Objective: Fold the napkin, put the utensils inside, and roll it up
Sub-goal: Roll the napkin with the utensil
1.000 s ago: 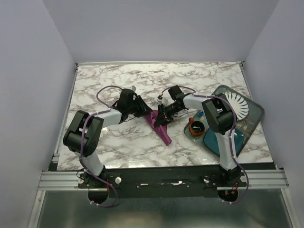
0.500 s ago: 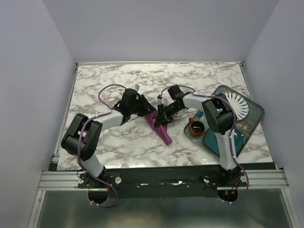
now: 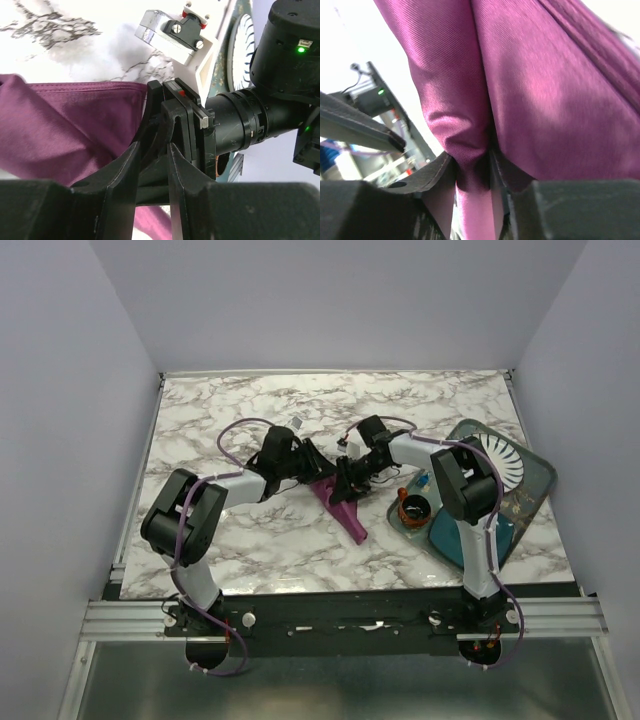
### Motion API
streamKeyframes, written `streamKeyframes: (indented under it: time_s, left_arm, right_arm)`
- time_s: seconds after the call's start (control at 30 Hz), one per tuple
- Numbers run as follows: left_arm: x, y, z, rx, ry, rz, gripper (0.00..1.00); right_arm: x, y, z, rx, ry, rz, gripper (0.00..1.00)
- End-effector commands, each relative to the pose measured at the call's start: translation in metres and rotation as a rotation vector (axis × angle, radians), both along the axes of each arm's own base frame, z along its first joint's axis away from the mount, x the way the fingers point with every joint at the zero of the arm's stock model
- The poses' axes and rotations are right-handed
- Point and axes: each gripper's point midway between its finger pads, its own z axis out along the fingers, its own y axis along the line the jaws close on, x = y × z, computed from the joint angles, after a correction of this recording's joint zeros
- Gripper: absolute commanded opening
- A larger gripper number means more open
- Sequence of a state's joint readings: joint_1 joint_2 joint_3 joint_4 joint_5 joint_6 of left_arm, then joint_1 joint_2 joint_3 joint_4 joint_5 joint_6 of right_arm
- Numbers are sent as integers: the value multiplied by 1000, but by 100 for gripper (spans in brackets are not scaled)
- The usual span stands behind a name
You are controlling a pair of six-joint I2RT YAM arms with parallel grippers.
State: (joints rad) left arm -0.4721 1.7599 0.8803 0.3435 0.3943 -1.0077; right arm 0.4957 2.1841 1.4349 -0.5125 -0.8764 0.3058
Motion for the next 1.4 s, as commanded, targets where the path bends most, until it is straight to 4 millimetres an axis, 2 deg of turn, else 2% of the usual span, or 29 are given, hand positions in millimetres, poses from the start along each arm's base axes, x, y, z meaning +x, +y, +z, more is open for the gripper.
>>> streamKeyframes:
  time_s: [0.0,0.13,0.27,0.37,0.47,0.5,0.6,0.77,0.83,0.97,1.0,1.03,1.13,1.27,1.37]
  left_arm:
    - [-8,28,-61,148,102,73,35]
    - [-12,32,-63,153,90,79,34]
    - [-10,31,-52,139,67,77,35]
    - [-7,32,-37,120,44,84,35]
    - [-4,30,-13,88,11,80,35]
    - [-3,30,1,74,-17,81,35]
    - [-3,34,17,73,-38,93,36]
    - [-2,44,24,60,-49,118,32]
    - [0,43,18,63,-38,111,32]
    - [1,27,5,-20,1,77,26]
    - [1,25,-9,-22,32,70,26]
    - [4,21,-7,-50,7,67,26]
    - [-1,18,-27,-51,47,58,25]
    - [-14,35,-55,26,87,104,25]
    - [-19,42,-67,65,104,110,25]
  right_arm:
    - [-2,-2,16,-101,-189,49,43]
    - [-2,-2,13,-108,-192,45,42]
    - [-3,1,7,-93,-166,54,39]
    - [-3,0,0,-104,-161,53,38]
    - [-4,-1,-7,-107,-147,54,36]
    - [-4,-1,-8,-106,-145,54,35]
    - [-6,-2,-15,-114,-132,52,35]
    - [-6,-1,-19,-110,-126,49,35]
    - [-8,-1,-20,-107,-120,52,36]
    - [-6,0,-17,-105,-127,49,36]
    - [-6,0,-16,-102,-128,48,36]
    - [-5,1,-15,-98,-130,49,36]
    - [-5,0,-12,-98,-138,52,36]
    - [-2,-6,-4,-149,-180,60,42]
    - [3,-14,6,-247,-270,72,54]
